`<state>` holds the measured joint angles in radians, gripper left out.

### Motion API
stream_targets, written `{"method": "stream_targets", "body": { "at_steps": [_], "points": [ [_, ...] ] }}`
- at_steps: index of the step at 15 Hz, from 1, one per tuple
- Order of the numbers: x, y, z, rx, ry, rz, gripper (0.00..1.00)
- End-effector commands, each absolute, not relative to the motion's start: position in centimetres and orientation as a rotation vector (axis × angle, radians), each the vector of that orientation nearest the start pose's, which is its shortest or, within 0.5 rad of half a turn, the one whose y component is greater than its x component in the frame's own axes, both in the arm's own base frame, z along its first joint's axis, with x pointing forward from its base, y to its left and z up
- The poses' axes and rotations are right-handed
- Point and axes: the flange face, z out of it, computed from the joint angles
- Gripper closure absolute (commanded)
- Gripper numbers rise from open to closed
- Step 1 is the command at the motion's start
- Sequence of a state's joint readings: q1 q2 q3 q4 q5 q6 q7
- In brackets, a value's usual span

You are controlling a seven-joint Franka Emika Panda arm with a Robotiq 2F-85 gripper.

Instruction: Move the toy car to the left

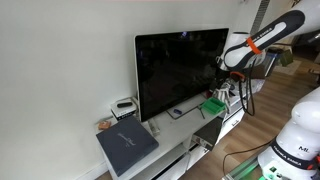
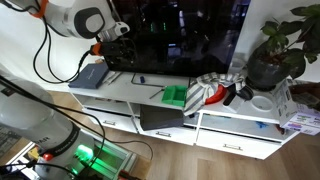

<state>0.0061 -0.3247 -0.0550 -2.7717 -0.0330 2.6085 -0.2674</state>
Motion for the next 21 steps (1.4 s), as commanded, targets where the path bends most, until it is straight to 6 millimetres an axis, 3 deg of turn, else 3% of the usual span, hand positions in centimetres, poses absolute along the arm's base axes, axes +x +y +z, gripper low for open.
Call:
{"method": "stream_targets", "body": {
  "at_steps": [1, 4, 5, 8, 13, 21],
  "points": [
    [39.7, -0.3, 27.5, -3.112, -0.429, -0.199, 0.0],
    [39.7, -0.2, 24.1, -3.113, -0.508, -0.14, 0.0],
    [39.7, -0.1, 25.9, -3.122, -0.459, -0.162, 0.0],
    [39.7, -0.1, 23.8, -3.119, -0.486, -0.116, 0.0],
    [39.9, -0.1, 23.9, -3.119, -0.491, -0.121, 0.0],
    [41.2, -0.4, 18.0, -3.145, -0.488, -0.232, 0.0]
  ]
}}
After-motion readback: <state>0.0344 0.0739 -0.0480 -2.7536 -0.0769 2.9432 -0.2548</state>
